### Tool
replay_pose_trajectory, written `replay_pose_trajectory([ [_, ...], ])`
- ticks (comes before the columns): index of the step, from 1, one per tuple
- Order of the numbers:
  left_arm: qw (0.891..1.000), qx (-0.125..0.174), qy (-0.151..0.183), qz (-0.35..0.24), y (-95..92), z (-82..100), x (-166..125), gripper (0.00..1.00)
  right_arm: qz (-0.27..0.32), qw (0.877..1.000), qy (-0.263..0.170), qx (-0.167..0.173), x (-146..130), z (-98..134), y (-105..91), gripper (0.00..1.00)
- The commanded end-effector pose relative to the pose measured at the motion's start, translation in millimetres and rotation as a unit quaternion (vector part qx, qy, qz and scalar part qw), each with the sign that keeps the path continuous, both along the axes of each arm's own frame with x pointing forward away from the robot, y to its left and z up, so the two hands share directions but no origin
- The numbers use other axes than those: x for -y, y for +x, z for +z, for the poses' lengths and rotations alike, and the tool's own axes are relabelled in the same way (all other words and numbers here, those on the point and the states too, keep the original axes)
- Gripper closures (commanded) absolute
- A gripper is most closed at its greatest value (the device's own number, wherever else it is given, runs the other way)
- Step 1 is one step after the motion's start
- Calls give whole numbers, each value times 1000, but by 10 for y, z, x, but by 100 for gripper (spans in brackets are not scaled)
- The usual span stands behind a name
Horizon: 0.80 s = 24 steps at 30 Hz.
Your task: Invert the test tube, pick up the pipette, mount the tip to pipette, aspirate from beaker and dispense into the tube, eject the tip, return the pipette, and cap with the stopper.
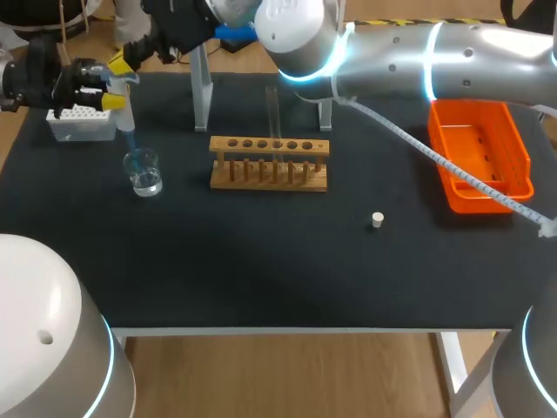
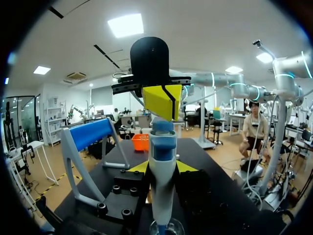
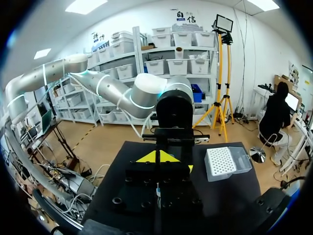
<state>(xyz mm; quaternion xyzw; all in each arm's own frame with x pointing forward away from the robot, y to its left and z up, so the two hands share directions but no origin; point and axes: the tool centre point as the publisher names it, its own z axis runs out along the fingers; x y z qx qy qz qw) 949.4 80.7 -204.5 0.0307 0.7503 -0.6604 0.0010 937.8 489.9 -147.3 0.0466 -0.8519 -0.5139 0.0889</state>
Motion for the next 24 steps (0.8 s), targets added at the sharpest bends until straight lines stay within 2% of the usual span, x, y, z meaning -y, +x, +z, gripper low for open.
replay_pose_trajectory([
  [1,1000,0,1,-3,26,51,-10,100,7,1000,5,4,-2,74,14,100],
  [4,1000,0,1,-3,26,51,-10,100,10,1000,12,12,15,206,17,100],
  [5,1000,0,1,-3,26,51,-10,100,10,1000,14,14,25,247,21,94],
  [6,1000,0,1,-3,26,51,-10,100,10,1000,15,16,39,287,23,60],
  [7,1000,0,1,-3,26,51,-10,100,10,1000,16,17,56,331,26,35],
  [8,1000,0,1,-3,26,51,-10,100,13,1000,18,19,76,372,24,6],
  [9,1000,0,1,-3,26,51,-10,100,16,999,18,24,102,415,23,0],
  [15,1000,0,1,-3,26,51,-10,100,54,998,12,36,399,697,23,0],
  [24,1000,0,1,-3,26,51,-10,100,62,996,-14,57,1201,1034,17,0],
])
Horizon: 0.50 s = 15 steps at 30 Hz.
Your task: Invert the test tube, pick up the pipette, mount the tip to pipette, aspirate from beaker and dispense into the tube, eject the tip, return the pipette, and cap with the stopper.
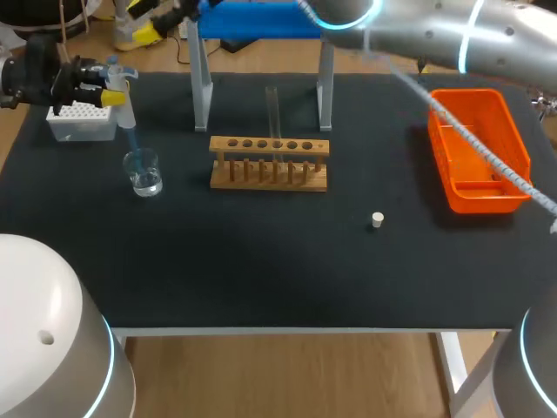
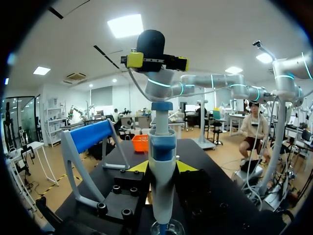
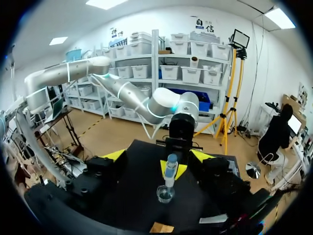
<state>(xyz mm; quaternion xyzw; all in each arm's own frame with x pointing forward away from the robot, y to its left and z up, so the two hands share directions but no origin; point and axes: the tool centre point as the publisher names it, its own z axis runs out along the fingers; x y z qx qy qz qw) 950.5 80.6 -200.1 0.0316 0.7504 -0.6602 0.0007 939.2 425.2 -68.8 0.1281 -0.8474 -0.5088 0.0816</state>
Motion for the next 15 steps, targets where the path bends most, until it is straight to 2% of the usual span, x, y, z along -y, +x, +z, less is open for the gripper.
replay_pose_trajectory([
  [1,1000,-1,1,-2,14,7,-11,100,-6,1000,-22,12,661,272,-4,0],
  [5,1000,-1,1,-2,14,7,-11,100,-14,1000,-19,8,1066,324,-23,0],
  [9,1000,-1,1,-2,14,7,-11,100,-48,998,-25,10,1473,308,-34,0],
  [12,1000,-1,1,-2,14,7,-11,100,-86,996,-26,13,1811,249,-36,0],
  [15,1000,-1,1,-2,14,7,-11,100,-107,994,-22,8,2036,154,-85,0],
])
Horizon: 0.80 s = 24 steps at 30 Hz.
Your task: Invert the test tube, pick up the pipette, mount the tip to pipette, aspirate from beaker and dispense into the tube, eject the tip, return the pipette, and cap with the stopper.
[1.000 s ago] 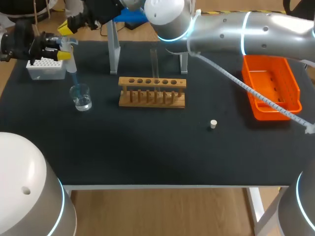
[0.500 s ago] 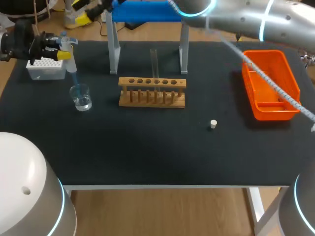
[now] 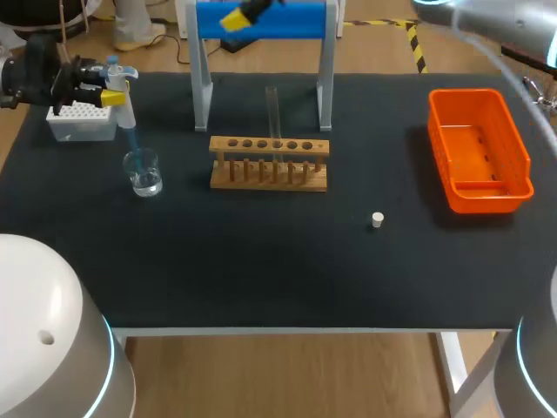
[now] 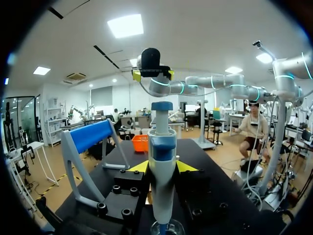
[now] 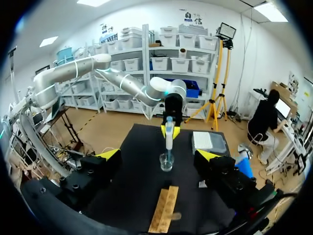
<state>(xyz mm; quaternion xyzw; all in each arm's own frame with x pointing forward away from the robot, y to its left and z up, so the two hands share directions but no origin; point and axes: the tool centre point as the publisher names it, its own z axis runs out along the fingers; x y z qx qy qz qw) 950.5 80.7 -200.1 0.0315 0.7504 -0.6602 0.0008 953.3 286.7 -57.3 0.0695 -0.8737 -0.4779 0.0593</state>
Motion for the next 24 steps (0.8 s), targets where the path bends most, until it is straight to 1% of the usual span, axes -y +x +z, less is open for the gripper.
replay_pose_trajectory([
  [1,1000,-1,1,-2,14,7,-10,100,-51,998,18,16,717,0,-244,0],
  [2,1000,-1,1,-2,14,7,-10,100,-55,998,17,18,748,-10,-277,0],
  [5,1000,-1,1,-2,14,7,-10,100,-62,998,24,22,891,-134,-345,0],
  [10,1000,-1,1,-2,14,7,-10,100,-73,997,22,25,1009,-347,-423,0],
  [12,1000,-1,1,-2,14,7,-10,100,-78,996,17,28,1033,-431,-445,0],
  [17,1000,-1,1,-2,14,7,-10,100,-91,995,26,33,1087,-689,-492,0],
  [20,1000,-1,1,-2,14,7,-10,100,-98,994,27,44,1091,-806,-505,0],
  [23,1000,-1,1,-2,14,7,-10,100,-106,993,28,48,1090,-907,-496,0],
  [24,1000,-1,1,-2,14,7,-10,100,-110,992,28,54,1090,-935,-495,0],
])
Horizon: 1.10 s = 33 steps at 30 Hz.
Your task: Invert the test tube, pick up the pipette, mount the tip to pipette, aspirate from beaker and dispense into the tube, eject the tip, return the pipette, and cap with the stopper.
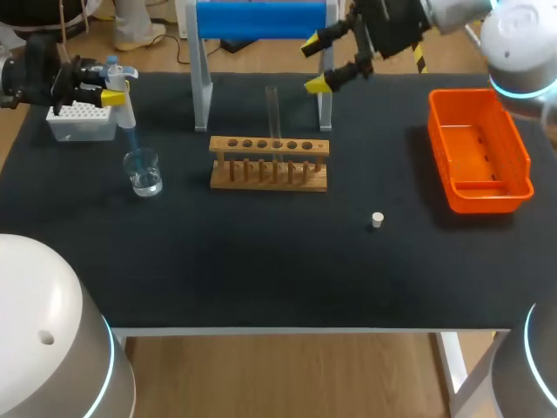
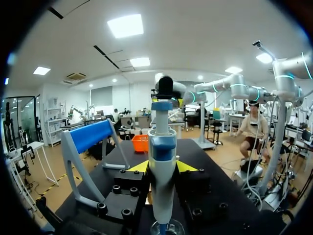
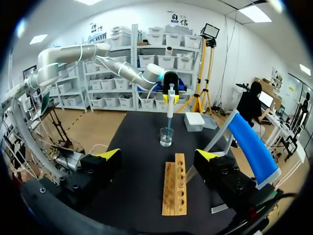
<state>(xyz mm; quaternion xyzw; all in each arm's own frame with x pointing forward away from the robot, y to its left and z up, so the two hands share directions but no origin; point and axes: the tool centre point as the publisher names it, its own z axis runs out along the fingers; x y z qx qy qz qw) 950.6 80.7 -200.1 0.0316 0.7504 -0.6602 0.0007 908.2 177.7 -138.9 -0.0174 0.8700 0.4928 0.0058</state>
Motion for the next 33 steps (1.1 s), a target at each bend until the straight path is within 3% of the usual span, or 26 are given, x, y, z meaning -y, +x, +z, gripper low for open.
replay_pose_trajectory([
  [1,1000,-1,1,-2,14,7,-11,100,-39,999,8,28,3,-158,-35,0],
  [14,1000,-1,1,-2,14,7,-11,100,-51,998,6,24,42,-564,118,0],
  [33,1000,-1,1,-2,14,7,-11,100,-7,1000,16,-5,-81,-884,462,0],
])
